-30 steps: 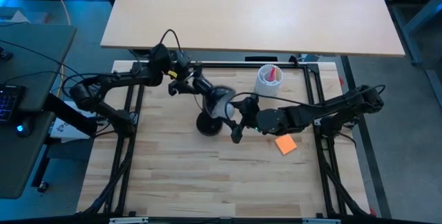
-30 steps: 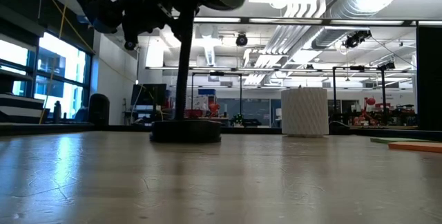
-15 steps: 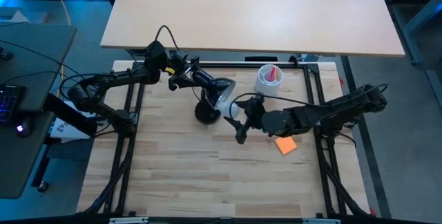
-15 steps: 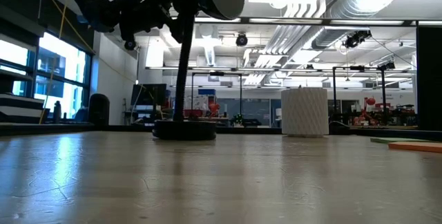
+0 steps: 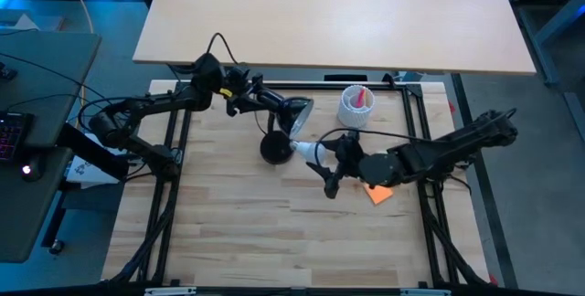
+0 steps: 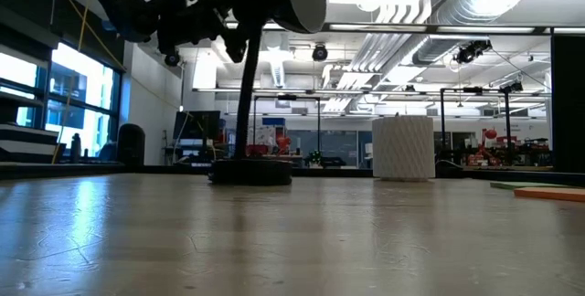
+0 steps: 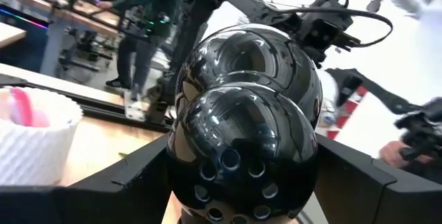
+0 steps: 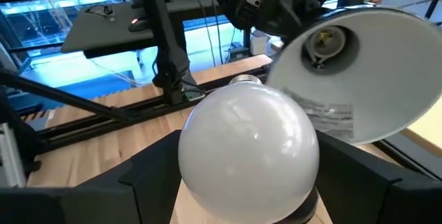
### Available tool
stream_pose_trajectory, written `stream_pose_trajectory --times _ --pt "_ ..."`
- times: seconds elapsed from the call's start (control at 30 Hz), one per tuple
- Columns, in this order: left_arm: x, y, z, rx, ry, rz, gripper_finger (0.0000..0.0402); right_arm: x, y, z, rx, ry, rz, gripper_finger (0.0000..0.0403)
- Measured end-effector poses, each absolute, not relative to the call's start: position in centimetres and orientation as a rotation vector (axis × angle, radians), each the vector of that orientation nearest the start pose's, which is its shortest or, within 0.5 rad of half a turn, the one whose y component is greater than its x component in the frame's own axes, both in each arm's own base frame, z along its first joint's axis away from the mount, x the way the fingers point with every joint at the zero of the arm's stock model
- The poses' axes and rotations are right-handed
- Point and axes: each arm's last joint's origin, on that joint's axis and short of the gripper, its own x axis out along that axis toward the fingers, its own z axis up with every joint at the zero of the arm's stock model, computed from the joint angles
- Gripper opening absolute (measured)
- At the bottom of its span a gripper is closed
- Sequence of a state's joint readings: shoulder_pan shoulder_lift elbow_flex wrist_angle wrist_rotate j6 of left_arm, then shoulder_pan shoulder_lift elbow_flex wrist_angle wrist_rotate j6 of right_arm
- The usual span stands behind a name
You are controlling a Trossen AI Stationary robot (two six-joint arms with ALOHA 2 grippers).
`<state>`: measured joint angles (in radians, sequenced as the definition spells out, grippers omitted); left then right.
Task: Screw lightbulb
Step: Insert the lightbulb into the desk lamp
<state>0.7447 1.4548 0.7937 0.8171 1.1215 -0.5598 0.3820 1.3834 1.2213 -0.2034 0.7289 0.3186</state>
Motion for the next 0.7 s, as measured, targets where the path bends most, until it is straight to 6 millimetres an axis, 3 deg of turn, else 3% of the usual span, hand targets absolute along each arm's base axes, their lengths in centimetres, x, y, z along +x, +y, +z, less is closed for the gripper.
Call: stream_pose_trajectory --times 0.17,0.7 --pt "23.9 18.6 27.3 -0.418 0.007 -0.318 0.0287 28.3 9.6 34.8 0.130 0.307 -0.395 0.0281" --pt "24.1 18.2 27.0 -0.324 0.010 -0.335 0.0287 27.1 8.6 32.5 0.081 0.521 -0.482 0.0281"
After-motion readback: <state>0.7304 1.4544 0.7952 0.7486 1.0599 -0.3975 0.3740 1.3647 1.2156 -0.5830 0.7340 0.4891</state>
